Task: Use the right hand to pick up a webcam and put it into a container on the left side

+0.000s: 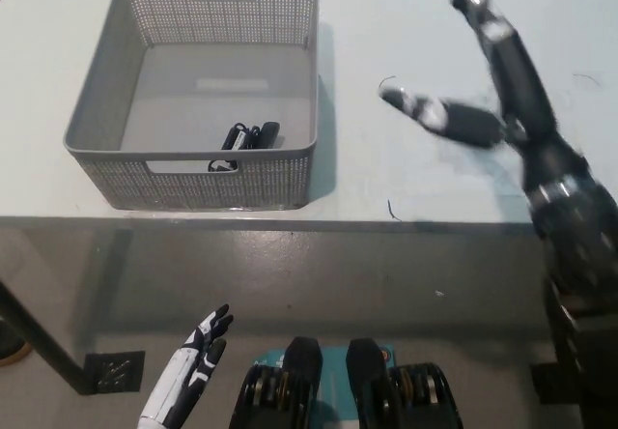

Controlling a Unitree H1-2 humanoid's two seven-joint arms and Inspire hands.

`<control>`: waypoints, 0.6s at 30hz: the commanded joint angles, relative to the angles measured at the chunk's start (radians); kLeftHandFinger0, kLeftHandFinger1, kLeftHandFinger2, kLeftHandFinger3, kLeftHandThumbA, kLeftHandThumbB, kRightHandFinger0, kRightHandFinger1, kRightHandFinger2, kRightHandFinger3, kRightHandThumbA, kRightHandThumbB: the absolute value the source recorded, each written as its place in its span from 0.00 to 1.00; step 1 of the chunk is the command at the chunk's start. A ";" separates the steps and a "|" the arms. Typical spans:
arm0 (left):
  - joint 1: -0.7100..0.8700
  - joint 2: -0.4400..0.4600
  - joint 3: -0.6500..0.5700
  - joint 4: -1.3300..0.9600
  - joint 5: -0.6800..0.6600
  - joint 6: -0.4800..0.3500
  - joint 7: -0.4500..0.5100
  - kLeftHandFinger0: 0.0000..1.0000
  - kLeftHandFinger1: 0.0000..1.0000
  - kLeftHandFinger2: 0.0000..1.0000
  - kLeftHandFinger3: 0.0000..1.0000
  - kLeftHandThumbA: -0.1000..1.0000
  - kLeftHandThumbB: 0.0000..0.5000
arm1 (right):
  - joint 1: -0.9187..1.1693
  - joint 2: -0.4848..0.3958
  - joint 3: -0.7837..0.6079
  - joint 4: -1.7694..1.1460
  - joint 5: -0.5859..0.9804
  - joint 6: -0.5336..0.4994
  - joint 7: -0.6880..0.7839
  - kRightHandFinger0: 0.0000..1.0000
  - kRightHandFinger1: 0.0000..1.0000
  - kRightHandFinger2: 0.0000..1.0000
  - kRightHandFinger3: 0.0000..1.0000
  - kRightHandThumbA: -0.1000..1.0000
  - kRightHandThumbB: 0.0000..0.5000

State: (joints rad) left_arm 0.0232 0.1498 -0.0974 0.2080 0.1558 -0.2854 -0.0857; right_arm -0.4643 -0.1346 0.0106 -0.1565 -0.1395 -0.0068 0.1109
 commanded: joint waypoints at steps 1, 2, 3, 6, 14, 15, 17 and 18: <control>-0.019 0.005 0.036 -0.014 -0.043 -0.017 0.015 1.00 1.00 1.00 1.00 1.00 0.21 | 0.209 0.002 -0.088 -0.272 0.306 0.020 0.016 1.00 1.00 1.00 1.00 1.00 0.49; -0.023 0.004 0.037 -0.010 -0.045 -0.019 0.014 1.00 1.00 1.00 1.00 1.00 0.21 | 0.225 0.009 -0.089 -0.256 0.313 0.010 0.015 1.00 1.00 1.00 1.00 1.00 0.45; -0.026 0.005 0.039 -0.008 -0.048 -0.022 0.013 1.00 1.00 1.00 1.00 1.00 0.20 | 0.275 0.033 -0.089 -0.207 0.336 -0.019 0.017 1.00 1.00 1.00 1.00 1.00 0.49; -0.021 0.007 0.046 -0.011 -0.053 -0.021 0.014 1.00 1.00 1.00 1.00 1.00 0.19 | 0.379 0.075 -0.072 -0.081 0.352 -0.089 0.040 1.00 1.00 1.00 1.00 1.00 0.37; -0.044 0.005 0.062 0.003 -0.046 -0.011 0.012 1.00 1.00 1.00 1.00 1.00 0.17 | 0.476 0.183 -0.062 0.205 0.303 -0.244 0.013 1.00 1.00 1.00 1.00 1.00 0.20; -0.039 0.006 0.065 -0.002 -0.045 -0.006 0.013 1.00 1.00 1.00 1.00 1.00 0.16 | 0.483 0.193 -0.058 0.218 0.301 -0.248 0.014 1.00 1.00 1.00 1.00 1.00 0.19; -0.043 0.008 0.074 -0.002 -0.052 -0.008 0.012 1.00 1.00 1.00 1.00 1.00 0.11 | 0.480 0.199 -0.045 0.285 0.270 -0.294 0.019 1.00 1.00 1.00 1.00 1.00 0.26; -0.048 0.007 0.077 -0.002 -0.053 -0.007 0.014 1.00 1.00 1.00 1.00 0.99 0.08 | 0.469 0.202 -0.046 0.306 0.268 -0.308 0.019 1.00 1.00 1.00 1.00 1.00 0.29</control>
State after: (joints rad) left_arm 0.0044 0.1499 -0.0415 0.2165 0.1277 -0.2855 -0.0853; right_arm 0.0345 0.0491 -0.0381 0.0912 0.0991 -0.1566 0.1255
